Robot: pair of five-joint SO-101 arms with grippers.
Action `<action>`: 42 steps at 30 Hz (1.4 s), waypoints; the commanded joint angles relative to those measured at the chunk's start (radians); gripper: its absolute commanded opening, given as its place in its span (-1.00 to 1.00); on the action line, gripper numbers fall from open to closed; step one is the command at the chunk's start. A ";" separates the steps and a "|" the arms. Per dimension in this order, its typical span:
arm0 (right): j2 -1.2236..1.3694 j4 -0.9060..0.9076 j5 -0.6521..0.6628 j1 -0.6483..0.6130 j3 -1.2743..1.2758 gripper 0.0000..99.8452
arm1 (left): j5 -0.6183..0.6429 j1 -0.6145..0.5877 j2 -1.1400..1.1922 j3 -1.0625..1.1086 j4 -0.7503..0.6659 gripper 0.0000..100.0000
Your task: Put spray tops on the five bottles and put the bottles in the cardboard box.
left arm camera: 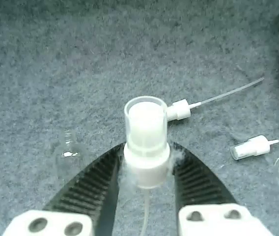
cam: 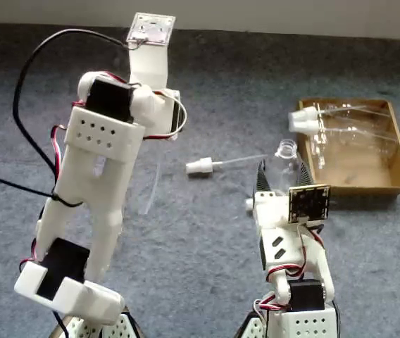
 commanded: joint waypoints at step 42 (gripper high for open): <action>-0.004 -0.234 -0.005 -0.291 0.139 -0.72 | -0.002 0.369 -0.418 -0.036 -0.620 -0.99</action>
